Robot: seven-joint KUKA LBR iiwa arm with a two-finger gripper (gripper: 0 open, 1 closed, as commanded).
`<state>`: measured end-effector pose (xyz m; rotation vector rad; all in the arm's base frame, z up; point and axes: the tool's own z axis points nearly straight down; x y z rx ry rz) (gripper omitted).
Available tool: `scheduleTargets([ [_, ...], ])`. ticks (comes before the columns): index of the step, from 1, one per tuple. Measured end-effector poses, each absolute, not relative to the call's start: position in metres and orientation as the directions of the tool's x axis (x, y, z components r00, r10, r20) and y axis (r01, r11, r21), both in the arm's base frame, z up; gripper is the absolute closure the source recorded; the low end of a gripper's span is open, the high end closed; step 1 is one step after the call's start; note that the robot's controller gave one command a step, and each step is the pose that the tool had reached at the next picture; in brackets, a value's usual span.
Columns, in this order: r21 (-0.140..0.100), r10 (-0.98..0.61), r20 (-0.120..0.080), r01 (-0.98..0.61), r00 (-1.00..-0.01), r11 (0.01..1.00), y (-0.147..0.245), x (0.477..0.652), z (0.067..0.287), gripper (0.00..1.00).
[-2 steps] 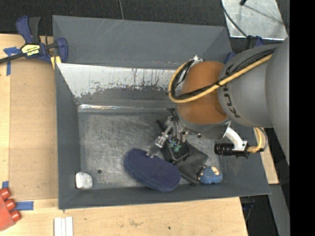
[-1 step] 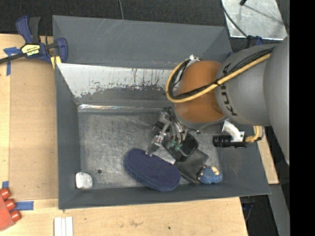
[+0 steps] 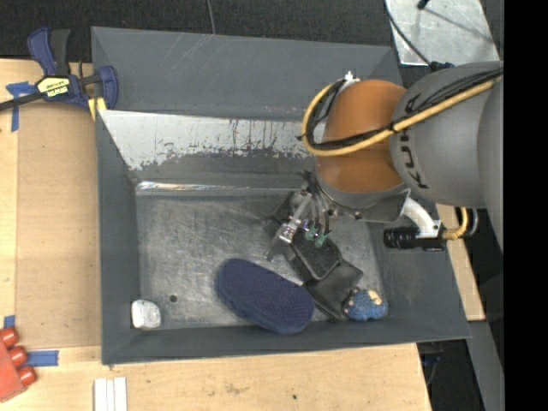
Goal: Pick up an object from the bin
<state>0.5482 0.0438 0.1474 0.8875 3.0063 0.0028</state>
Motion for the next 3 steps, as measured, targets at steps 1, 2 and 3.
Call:
scheduleTargets([
  [1, -0.003, 0.575, 0.0, 0.575, -0.818, 0.818, 0.013, 0.542, 0.084, 0.0],
  [2, 0.006, 0.573, -0.011, 0.573, -0.819, 0.819, 0.015, 0.546, 0.09, 1.0],
  [3, 0.001, 0.542, -0.002, 0.542, -0.84, 0.84, 0.013, 0.524, 0.219, 1.0],
])
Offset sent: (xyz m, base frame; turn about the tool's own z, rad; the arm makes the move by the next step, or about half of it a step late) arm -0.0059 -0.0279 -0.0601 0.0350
